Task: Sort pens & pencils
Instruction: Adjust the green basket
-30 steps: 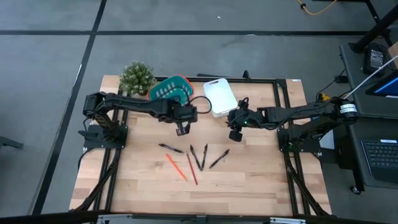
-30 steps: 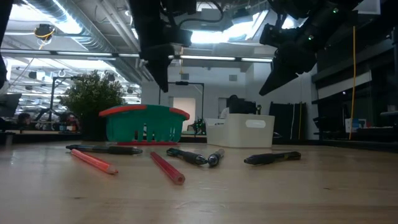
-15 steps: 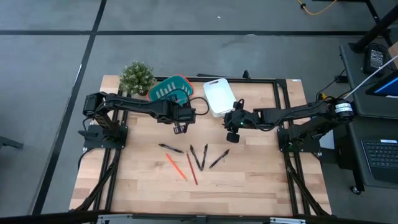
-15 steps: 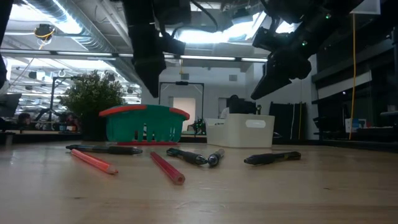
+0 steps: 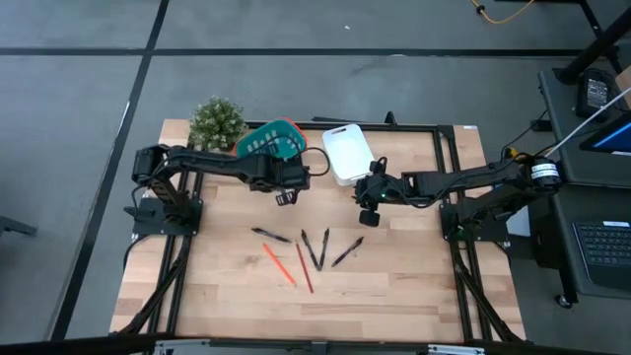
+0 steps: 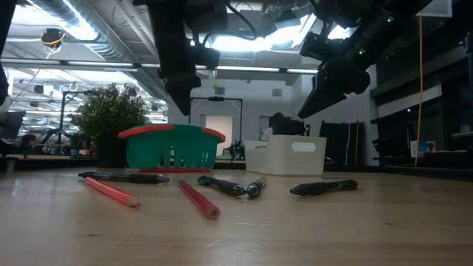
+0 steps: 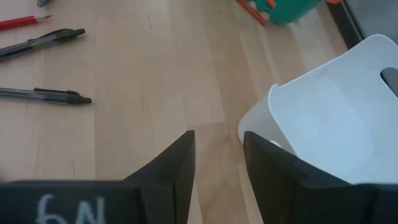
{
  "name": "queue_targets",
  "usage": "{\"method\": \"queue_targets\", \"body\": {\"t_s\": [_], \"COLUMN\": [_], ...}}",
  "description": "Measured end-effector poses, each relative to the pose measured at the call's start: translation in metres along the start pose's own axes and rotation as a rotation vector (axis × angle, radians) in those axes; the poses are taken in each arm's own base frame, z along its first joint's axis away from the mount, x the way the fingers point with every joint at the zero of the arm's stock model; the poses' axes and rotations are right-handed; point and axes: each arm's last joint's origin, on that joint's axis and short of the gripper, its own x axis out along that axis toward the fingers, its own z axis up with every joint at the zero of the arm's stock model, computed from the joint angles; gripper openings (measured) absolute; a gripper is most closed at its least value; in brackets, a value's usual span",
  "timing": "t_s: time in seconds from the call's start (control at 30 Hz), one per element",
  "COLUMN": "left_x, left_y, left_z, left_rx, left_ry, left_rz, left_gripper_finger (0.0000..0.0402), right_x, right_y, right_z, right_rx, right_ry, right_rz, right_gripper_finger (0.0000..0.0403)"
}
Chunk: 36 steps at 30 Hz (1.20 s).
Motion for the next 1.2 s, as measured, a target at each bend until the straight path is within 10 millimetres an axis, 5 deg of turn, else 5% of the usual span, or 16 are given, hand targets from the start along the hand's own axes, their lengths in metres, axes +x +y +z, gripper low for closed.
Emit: {"method": "queue_targets", "body": {"t_s": [0.6,1.2], "left_x": [0.02,0.024], "left_y": [0.028,0.033], "left_z": [0.002,0.002], "left_rx": [-0.064,-0.001], "left_ry": [0.076,0.091], "left_rz": [-0.083,-0.161], "left_gripper_finger": [0.0092,0.0092], "right_x": [0.0,0.0], "right_y": [0.0,0.0], "right_z": [0.0,0.0], "right_rx": [0.001,0.0], "right_ry": [0.001,0.002], "right_rz": [0.001,0.001], "right_gripper_finger": [0.0139,0.0139]}}
